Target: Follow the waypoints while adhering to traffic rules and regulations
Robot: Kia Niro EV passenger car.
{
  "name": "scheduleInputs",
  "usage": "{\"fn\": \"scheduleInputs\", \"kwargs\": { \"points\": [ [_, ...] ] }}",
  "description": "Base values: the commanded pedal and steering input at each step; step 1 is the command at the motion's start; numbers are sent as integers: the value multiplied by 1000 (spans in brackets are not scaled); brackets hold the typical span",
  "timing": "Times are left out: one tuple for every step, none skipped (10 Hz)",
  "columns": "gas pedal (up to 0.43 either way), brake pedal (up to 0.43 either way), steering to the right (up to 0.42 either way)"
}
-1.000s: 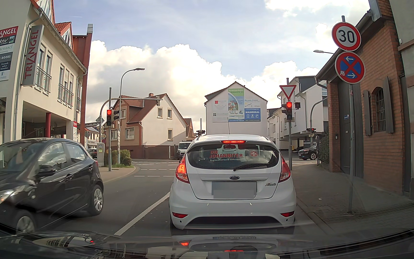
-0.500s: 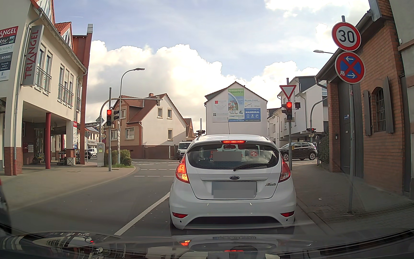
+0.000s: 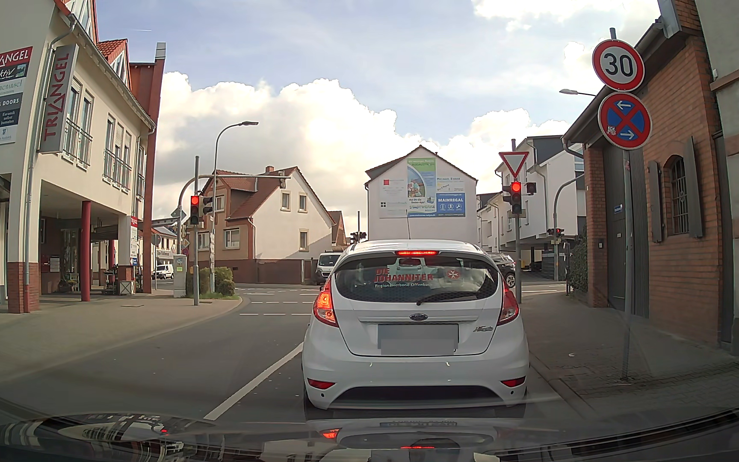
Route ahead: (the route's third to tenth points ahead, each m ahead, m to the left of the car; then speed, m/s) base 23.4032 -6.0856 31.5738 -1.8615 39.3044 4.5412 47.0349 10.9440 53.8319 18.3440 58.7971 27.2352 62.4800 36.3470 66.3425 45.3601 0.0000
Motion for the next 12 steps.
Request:
{"fn": "scheduleInputs", "kwargs": {
  "points": [
    [0,274,9],
    [0,280,9],
    [0,274,9],
    [0,274,9],
    [0,280,9],
    [0,274,10],
    [0,274,9],
    [0,274,9],
    [0,274,10],
    [0,274,9],
    [0,274,9],
    [0,280,9]
  ]
}}
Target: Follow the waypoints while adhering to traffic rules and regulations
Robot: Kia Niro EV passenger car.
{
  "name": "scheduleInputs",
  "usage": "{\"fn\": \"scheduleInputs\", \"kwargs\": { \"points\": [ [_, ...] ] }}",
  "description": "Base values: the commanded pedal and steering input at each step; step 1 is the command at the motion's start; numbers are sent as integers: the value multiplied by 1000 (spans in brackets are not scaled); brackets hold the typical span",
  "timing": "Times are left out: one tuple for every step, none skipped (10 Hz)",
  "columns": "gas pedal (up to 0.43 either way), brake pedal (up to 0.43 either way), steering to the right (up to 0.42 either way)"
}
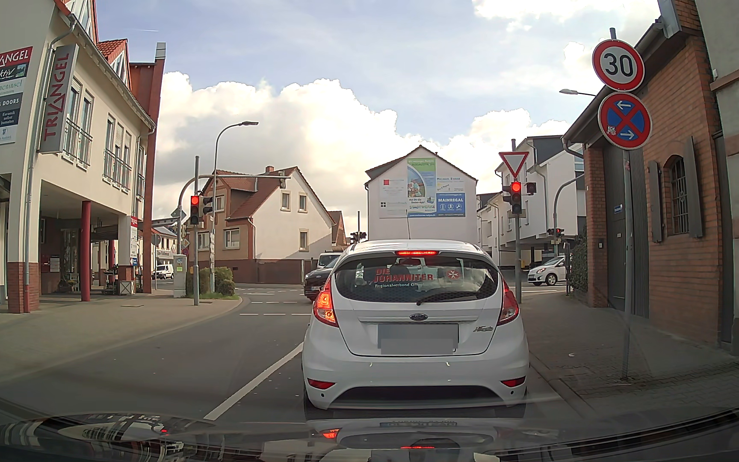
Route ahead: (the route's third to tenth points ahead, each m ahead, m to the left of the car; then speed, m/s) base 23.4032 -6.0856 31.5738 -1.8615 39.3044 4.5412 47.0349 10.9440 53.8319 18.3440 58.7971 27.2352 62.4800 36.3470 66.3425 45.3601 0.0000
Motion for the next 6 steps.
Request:
{"fn": "scheduleInputs", "kwargs": {
  "points": [
    [0,274,9],
    [0,274,9],
    [0,274,9],
    [0,274,9],
    [0,274,9],
    [0,274,10]
  ]
}}
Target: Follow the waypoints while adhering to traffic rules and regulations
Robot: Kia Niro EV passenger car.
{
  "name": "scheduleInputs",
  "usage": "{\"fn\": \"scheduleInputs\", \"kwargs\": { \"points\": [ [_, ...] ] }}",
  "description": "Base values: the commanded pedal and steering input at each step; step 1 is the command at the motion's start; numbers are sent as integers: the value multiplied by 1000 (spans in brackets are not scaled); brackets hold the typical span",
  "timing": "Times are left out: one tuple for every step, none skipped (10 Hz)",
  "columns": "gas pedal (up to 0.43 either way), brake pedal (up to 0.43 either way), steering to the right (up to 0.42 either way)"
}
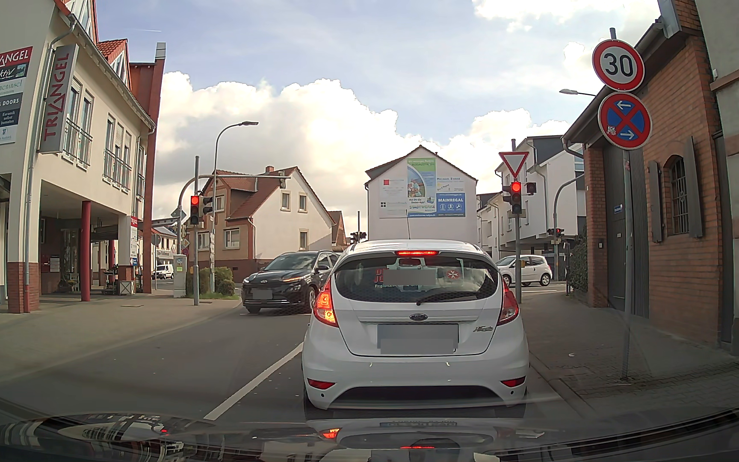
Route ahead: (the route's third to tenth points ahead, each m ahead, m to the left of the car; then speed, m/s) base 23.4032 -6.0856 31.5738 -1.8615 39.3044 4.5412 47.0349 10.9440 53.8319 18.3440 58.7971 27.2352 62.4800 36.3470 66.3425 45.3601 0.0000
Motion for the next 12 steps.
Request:
{"fn": "scheduleInputs", "kwargs": {
  "points": [
    [0,274,9],
    [0,274,9],
    [0,274,9],
    [0,274,9],
    [0,274,9],
    [0,274,9],
    [0,274,9],
    [0,274,9],
    [0,280,9],
    [0,280,9],
    [0,274,9],
    [0,274,9]
  ]
}}
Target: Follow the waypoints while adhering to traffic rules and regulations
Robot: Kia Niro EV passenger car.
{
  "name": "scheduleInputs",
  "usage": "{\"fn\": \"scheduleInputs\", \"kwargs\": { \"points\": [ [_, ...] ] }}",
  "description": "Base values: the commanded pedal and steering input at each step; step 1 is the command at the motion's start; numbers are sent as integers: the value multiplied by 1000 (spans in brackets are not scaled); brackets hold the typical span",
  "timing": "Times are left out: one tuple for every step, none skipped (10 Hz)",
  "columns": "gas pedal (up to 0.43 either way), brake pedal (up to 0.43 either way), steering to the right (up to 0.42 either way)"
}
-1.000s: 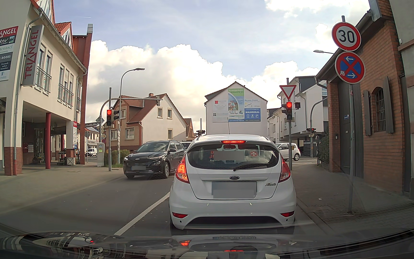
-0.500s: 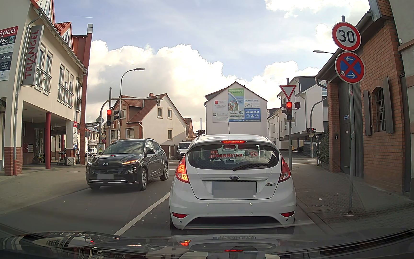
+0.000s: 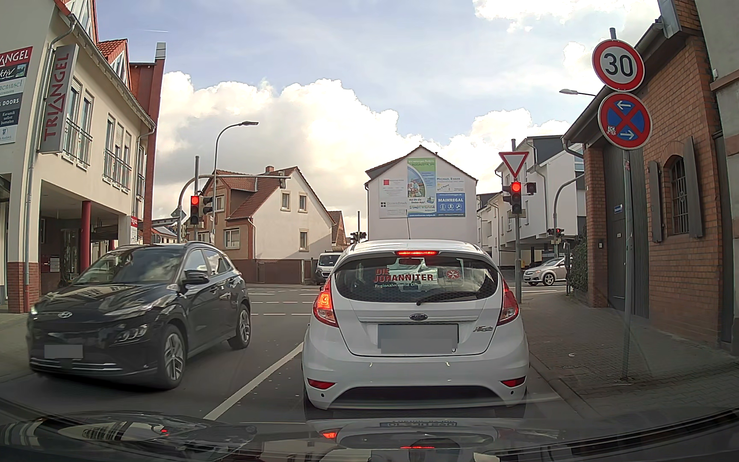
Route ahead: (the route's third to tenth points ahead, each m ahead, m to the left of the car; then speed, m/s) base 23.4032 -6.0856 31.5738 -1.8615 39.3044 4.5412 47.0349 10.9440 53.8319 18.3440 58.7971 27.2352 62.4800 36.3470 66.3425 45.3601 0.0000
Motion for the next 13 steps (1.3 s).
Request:
{"fn": "scheduleInputs", "kwargs": {
  "points": [
    [0,274,10],
    [0,274,9],
    [0,274,9],
    [0,274,9],
    [0,274,9],
    [0,274,9],
    [0,274,9],
    [0,274,9],
    [0,274,9],
    [0,274,9],
    [0,274,9],
    [0,274,9],
    [0,274,9]
  ]
}}
